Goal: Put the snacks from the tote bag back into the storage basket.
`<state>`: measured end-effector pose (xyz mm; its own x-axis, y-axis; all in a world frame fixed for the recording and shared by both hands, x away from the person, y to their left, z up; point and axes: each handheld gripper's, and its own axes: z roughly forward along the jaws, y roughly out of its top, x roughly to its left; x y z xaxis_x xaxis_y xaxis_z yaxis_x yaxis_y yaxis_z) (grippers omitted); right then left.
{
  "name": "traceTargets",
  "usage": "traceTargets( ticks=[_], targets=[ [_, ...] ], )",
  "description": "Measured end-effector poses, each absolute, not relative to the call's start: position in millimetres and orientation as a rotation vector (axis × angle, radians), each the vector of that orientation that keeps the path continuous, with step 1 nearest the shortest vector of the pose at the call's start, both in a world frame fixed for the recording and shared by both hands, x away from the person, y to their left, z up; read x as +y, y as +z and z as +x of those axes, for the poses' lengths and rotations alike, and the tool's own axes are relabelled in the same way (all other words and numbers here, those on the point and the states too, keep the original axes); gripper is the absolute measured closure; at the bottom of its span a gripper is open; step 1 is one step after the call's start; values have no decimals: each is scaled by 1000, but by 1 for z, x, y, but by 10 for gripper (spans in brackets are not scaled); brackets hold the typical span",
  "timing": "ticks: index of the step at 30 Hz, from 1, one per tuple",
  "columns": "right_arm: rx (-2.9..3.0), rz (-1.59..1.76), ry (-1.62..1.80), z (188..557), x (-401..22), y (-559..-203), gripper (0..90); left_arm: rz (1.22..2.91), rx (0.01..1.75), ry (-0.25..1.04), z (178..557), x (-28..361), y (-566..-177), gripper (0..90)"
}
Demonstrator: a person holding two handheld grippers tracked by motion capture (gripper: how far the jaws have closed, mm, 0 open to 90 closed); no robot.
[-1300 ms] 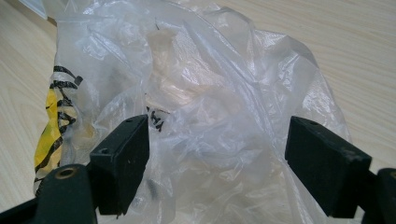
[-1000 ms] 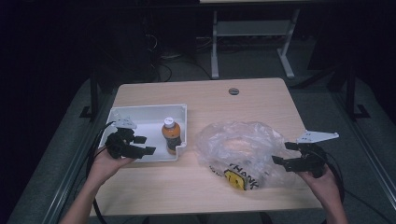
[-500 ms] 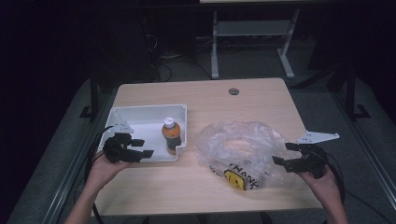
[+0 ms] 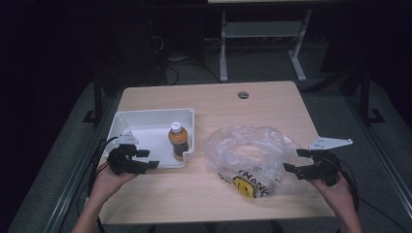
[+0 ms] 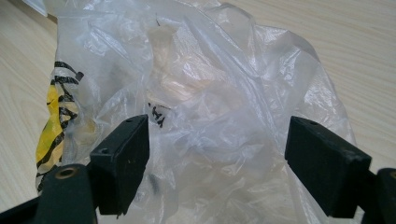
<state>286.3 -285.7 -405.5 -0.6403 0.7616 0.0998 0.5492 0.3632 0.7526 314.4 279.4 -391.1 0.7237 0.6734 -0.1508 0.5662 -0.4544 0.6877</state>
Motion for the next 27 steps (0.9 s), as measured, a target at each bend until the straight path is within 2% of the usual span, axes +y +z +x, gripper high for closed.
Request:
traceTargets(
  ticks=[27],
  targets=[
    [2361,1159,1150,285,-284,-406,215,2163,946,198,301,278,-414,341]
  ],
)
